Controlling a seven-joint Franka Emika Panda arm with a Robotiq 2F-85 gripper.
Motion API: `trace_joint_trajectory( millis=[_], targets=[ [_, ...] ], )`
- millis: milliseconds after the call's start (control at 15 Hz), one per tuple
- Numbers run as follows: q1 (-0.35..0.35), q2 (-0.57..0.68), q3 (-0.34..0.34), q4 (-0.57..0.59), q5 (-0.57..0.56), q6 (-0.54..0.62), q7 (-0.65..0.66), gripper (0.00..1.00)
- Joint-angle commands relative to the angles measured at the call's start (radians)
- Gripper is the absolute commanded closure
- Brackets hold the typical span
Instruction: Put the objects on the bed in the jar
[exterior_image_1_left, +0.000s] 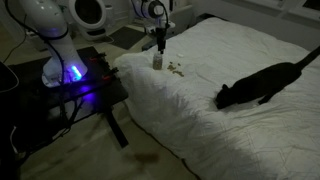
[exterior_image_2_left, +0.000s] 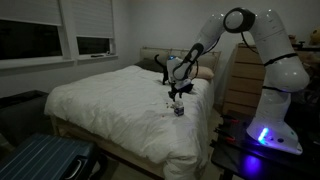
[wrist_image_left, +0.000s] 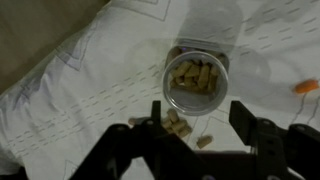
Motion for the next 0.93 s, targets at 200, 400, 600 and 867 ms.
trace_joint_trajectory(
  millis=[200, 400, 600, 867],
  targets=[
    [0.045, -0.066, -0.061, -0.003, -0.055, 0.03, 0.1, 0.0],
    [0.087, -0.034, -0.136, 0.012, -0.134, 0.109, 0.273, 0.0],
    [0.112, 0.016, -0.198, 0.032, -0.197, 0.162, 0.426, 0.0],
    [0.087, 0.098, -0.202, 0.057, -0.174, 0.193, 0.478, 0.0]
  ],
)
